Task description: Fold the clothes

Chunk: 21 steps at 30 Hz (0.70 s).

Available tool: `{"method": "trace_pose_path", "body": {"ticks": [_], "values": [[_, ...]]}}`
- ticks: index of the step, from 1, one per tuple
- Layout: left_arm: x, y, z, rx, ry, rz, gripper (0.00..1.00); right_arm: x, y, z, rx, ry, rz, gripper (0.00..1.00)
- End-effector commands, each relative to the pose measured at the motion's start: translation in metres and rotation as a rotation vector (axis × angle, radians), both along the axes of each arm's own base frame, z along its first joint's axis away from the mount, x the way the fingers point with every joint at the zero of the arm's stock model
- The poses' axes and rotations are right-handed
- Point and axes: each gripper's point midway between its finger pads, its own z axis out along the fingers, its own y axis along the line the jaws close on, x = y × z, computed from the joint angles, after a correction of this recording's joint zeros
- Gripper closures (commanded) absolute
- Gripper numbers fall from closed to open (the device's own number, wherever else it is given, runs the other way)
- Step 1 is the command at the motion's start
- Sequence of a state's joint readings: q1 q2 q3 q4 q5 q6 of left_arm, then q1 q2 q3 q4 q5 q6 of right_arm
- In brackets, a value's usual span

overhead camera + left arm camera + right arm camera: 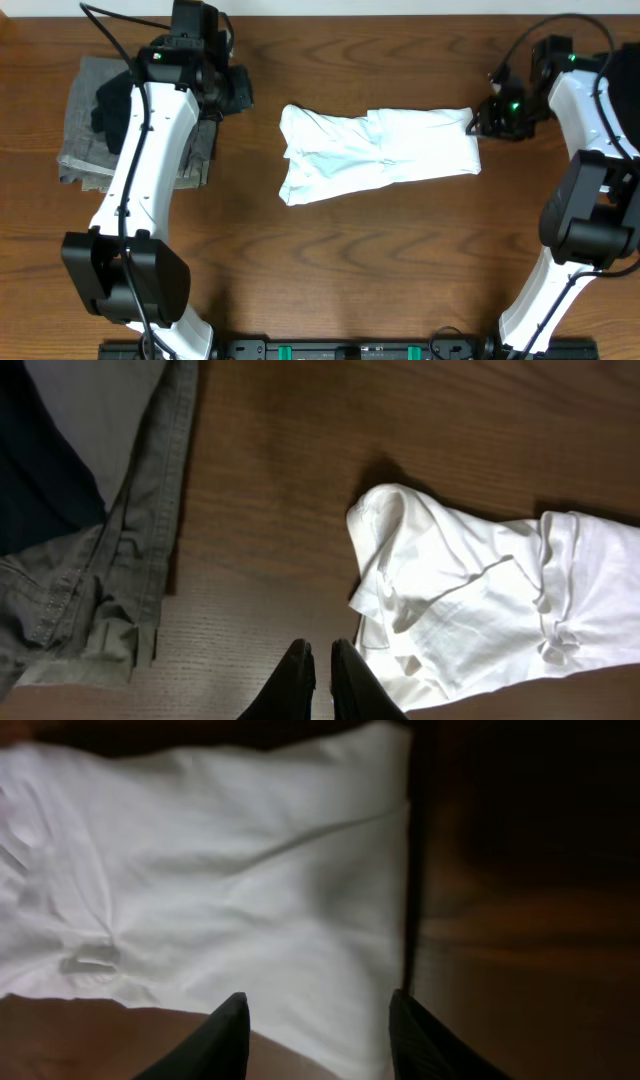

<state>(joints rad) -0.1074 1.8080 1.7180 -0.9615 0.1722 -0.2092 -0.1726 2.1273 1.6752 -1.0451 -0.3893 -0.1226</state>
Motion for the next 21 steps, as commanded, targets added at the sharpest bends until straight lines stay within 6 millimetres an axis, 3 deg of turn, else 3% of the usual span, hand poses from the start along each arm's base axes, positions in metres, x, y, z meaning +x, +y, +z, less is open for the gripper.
{"method": "trace_pose_path", "body": {"ticks": [1,5,10,14,21], "values": [[-0.003,0.004,-0.004,0.016,0.003,-0.001,0.89,-0.007,0.008,-0.019,0.037,-0.004,0.037,0.54],[-0.003,0.004,-0.008,0.016,0.006,-0.001,0.89,-0.013,0.008,-0.040,0.023,-0.006,0.037,0.51],[-0.003,0.004,-0.010,0.016,0.006,-0.001,0.89,-0.018,0.010,-0.057,0.021,-0.015,0.036,0.54],[-0.003,0.004,-0.010,0.016,0.005,-0.001,0.90,-0.020,0.010,-0.060,0.022,-0.012,0.033,0.96],[-0.001,0.003,-0.009,0.015,-0.003,-0.001,0.89,-0.009,-0.013,-0.048,0.006,-0.040,-0.012,0.99]]}}
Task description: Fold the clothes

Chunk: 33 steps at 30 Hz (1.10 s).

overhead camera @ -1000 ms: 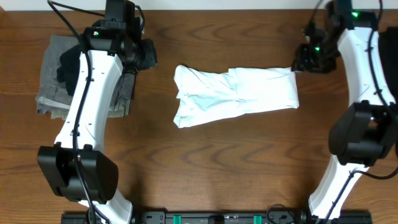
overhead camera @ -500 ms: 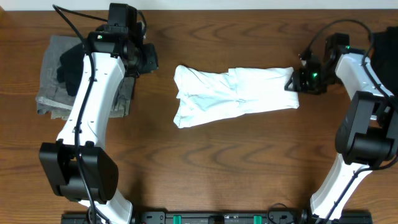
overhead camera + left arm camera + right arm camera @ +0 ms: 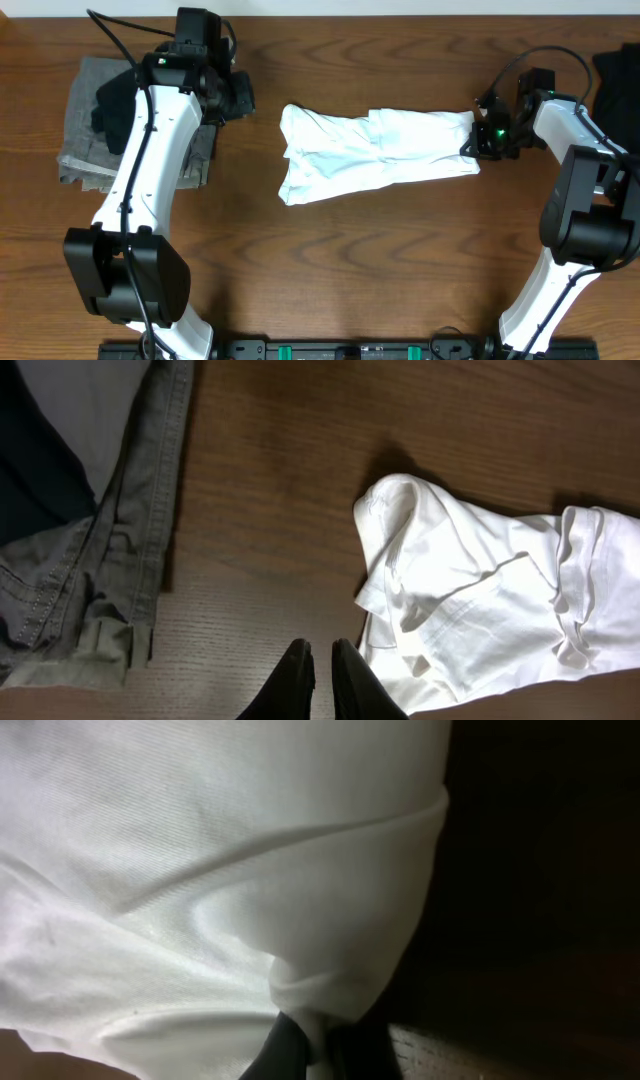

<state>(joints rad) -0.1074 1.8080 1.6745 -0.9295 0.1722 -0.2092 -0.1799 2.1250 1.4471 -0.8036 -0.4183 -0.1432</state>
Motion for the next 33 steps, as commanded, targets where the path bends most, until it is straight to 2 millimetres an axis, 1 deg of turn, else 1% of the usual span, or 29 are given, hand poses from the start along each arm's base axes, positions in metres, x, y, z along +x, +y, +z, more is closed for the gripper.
{"method": "trace_pose_path", "body": {"ticks": [1,3,8,11,14,17,19,21,23,24,26,29,31,33], "values": [[0.000,0.003,0.003,0.014,-0.014,-0.001,0.89,0.008,-0.026,0.007,-0.028,-0.016,-0.045,0.99],[0.000,0.003,0.003,0.014,-0.014,-0.001,0.89,0.011,-0.041,0.014,-0.042,-0.020,-0.074,0.99],[0.000,0.003,0.003,0.014,-0.014,-0.001,0.89,0.014,-0.091,0.037,-0.108,-0.013,-0.166,0.99],[0.000,0.003,0.003,0.014,-0.014,-0.001,0.89,0.013,-0.114,0.057,-0.117,-0.013,-0.214,0.99],[0.000,0.003,0.003,0.014,-0.014,-0.001,0.89,0.012,-0.128,0.082,-0.116,-0.010,-0.244,0.99],[0.000,0.003,0.003,0.014,-0.014,-0.001,0.89,0.014,-0.132,0.111,-0.117,-0.020,-0.251,0.99],[0.000,0.003,0.003,0.014,-0.014,-0.001,0.89,0.018,-0.125,0.134,-0.105,-0.039,-0.238,0.99],[0.000,0.003,0.003,0.014,-0.014,-0.001,0.89,0.022,-0.114,0.150,-0.089,-0.058,-0.217,0.99],[0.000,0.003,0.003,0.014,-0.014,-0.001,0.89,0.026,-0.095,0.163,-0.069,-0.073,-0.180,0.99],[0.000,0.003,0.003,0.014,-0.014,0.000,0.89,0.027,-0.085,0.167,-0.066,-0.074,-0.158,0.99],[0.000,0.003,0.003,0.014,-0.014,-0.001,0.89,0.029,-0.064,0.169,-0.062,-0.069,-0.111,0.99],[0.000,0.003,0.003,0.014,-0.014,-0.001,0.89,0.030,-0.025,0.168,-0.057,-0.059,-0.025,0.99],[0.000,0.003,0.003,0.014,-0.014,-0.001,0.89,0.031,0.008,0.168,-0.056,-0.063,0.053,0.99],[0.000,0.003,0.003,0.014,-0.014,-0.001,0.89,0.030,0.036,0.168,-0.060,-0.065,0.116,0.99]]}}
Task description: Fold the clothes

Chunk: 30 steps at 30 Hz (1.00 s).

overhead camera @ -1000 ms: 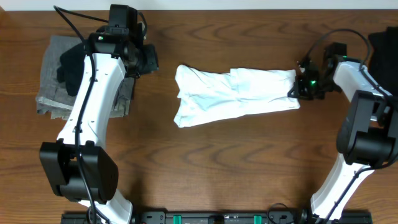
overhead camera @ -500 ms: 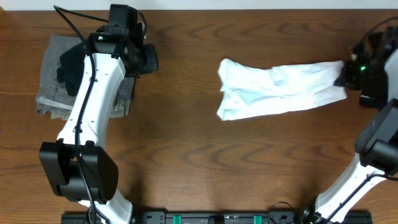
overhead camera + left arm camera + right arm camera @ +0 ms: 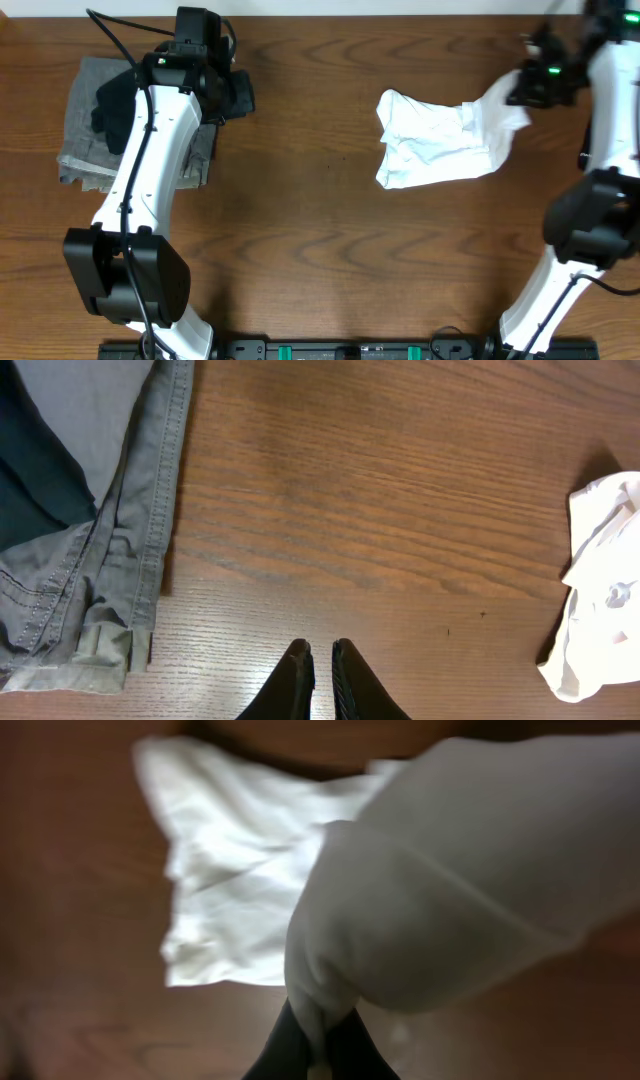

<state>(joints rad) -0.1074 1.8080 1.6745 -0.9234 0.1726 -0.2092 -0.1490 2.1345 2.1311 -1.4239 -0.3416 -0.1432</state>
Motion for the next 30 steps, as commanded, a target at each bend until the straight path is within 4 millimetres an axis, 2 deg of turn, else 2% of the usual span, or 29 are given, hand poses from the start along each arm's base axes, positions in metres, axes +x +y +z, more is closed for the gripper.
{"method": "trace_pose_path", "body": {"ticks": [1,3,7,11,17,22,23,24,26,28,30], "values": [[-0.001,0.003,0.003,0.015,-0.007,0.000,0.89,-0.001,0.053,0.006,0.016,-0.018,0.126,0.99],[-0.001,0.003,0.003,0.015,-0.007,0.000,0.89,-0.005,0.072,0.002,-0.038,-0.007,0.181,0.99],[-0.002,0.003,0.003,0.015,-0.006,0.000,0.89,-0.013,0.096,-0.008,-0.170,0.007,0.269,0.99],[-0.002,0.003,0.002,0.015,-0.006,0.000,0.89,-0.022,0.118,-0.026,-0.221,0.026,0.338,0.99],[-0.004,0.004,0.001,0.016,0.004,0.000,0.89,-0.041,0.144,-0.069,-0.216,0.079,0.410,0.99],[-0.004,0.004,0.002,0.016,0.002,0.000,0.89,-0.047,0.183,-0.090,-0.098,0.057,0.437,0.99],[-0.003,0.004,0.002,0.016,0.000,0.000,0.89,-0.046,0.192,-0.090,-0.070,0.046,0.440,0.97],[-0.003,0.004,0.002,0.016,0.000,0.000,0.89,-0.045,0.199,-0.089,-0.051,0.033,0.445,0.89],[-0.003,0.004,0.002,0.016,0.000,0.000,0.89,-0.042,0.205,-0.089,-0.048,0.011,0.454,0.70],[-0.003,0.004,0.002,0.016,0.000,-0.001,0.89,-0.040,0.206,-0.089,-0.053,0.000,0.456,0.55],[-0.002,0.003,0.002,0.015,-0.003,0.000,0.89,-0.037,0.202,-0.088,-0.069,-0.008,0.450,0.49]]}}
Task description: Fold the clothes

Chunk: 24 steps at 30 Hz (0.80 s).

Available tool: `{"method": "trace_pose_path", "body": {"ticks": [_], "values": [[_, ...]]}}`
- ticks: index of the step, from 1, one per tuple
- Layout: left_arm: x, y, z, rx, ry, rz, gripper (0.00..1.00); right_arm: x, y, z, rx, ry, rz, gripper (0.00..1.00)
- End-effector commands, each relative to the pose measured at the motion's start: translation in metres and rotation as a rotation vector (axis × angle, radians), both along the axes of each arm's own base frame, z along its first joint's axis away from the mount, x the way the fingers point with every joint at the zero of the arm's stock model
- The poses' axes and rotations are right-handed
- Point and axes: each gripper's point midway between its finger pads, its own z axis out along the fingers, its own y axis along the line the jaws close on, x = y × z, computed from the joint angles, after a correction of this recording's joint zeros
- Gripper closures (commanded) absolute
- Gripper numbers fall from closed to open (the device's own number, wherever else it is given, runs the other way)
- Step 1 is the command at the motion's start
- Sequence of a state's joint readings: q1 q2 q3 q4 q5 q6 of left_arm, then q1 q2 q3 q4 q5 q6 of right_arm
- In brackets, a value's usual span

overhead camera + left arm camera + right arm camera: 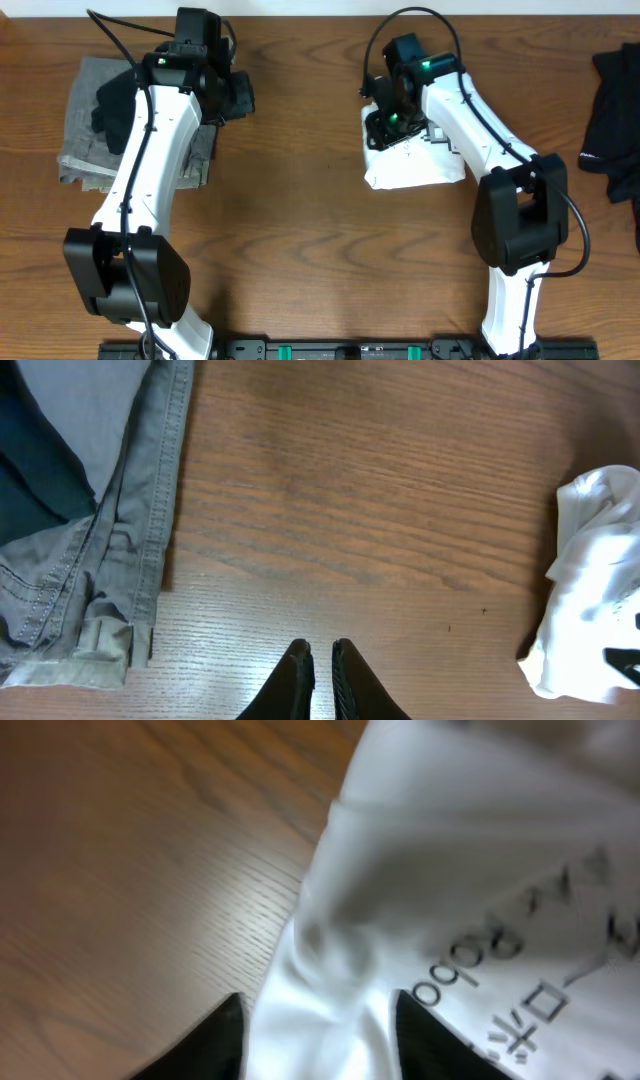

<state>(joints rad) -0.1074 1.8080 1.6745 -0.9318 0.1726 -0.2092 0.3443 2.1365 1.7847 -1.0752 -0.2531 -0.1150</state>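
A white shirt (415, 165) lies bunched and doubled over at the table's middle right; black print shows on it in the right wrist view (450, 870). My right gripper (386, 118) is low over its left end. It is open (320, 1002), with cloth lying between the fingers (228, 1032). My left gripper (238, 98) hovers beside the folded pile. It is shut on nothing (321, 652), over bare wood. The shirt (590, 600) shows at that view's right edge.
A folded grey garment (85, 145) with a dark piece (108, 105) on top lies at the far left, under the left arm; its hem shows in the left wrist view (110, 510). A black garment (612, 95) lies at the right edge.
My right gripper was shut on the shirt's end, held up at the far right. Now it is open at the shirt's left end, and the shirt lies doubled over. The left arm is unmoved.
The shirt first lay stretched out, with my right gripper open at its right end. Then that gripper was shut on that end. Later it held the end raised, the shirt shifted right. Now the end lies over the shirt, released. The left gripper stayed shut.
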Motion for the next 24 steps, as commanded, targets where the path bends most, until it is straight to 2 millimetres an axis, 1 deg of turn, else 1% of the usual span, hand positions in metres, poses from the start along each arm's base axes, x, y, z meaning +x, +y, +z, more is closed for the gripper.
{"method": "trace_pose_path", "body": {"ticks": [1,4,6,7,9,11,12,13,14,16,18,21,24], "values": [[0.000,0.002,0.003,0.012,-0.015,-0.002,0.89,0.003,0.001,0.006,0.018,-0.008,-0.009,0.48],[0.006,-0.007,0.008,-0.019,-0.046,-0.024,0.89,0.010,-0.006,0.023,0.032,-0.015,-0.030,0.47],[0.011,-0.024,0.014,-0.077,-0.078,-0.065,0.89,0.014,-0.016,0.039,0.031,-0.015,-0.055,0.48],[0.013,-0.036,0.018,-0.117,-0.096,-0.094,0.89,0.017,-0.024,0.047,0.032,-0.013,-0.074,0.52],[0.015,-0.058,0.025,-0.180,-0.123,-0.148,0.91,0.018,-0.037,0.059,0.060,0.006,-0.111,0.65],[0.017,-0.078,0.031,-0.217,-0.150,-0.173,0.90,0.017,-0.049,0.066,0.116,0.043,-0.150,0.78],[0.018,-0.085,0.033,-0.223,-0.162,-0.183,0.91,0.016,-0.055,0.067,0.138,0.064,-0.169,0.85],[0.020,-0.095,0.034,-0.229,-0.177,-0.202,0.93,0.013,-0.061,0.067,0.159,0.092,-0.191,0.94],[0.022,-0.105,0.035,-0.233,-0.192,-0.222,0.94,0.010,-0.069,0.065,0.174,0.118,-0.213,0.99],[0.025,-0.121,0.031,-0.244,-0.203,-0.245,0.95,0.004,-0.080,0.060,0.196,0.160,-0.232,0.99],[0.028,-0.138,0.020,-0.256,-0.195,-0.263,0.94,-0.002,-0.090,0.053,0.221,0.188,-0.233,0.99],[0.029,-0.159,-0.004,-0.265,-0.159,-0.300,0.95,-0.006,-0.103,0.039,0.244,0.213,-0.248,0.99],[0.019,-0.188,-0.028,-0.366,-0.078,-0.380,0.94,-0.011,-0.117,0.023,0.243,0.240,-0.287,0.99]]}}
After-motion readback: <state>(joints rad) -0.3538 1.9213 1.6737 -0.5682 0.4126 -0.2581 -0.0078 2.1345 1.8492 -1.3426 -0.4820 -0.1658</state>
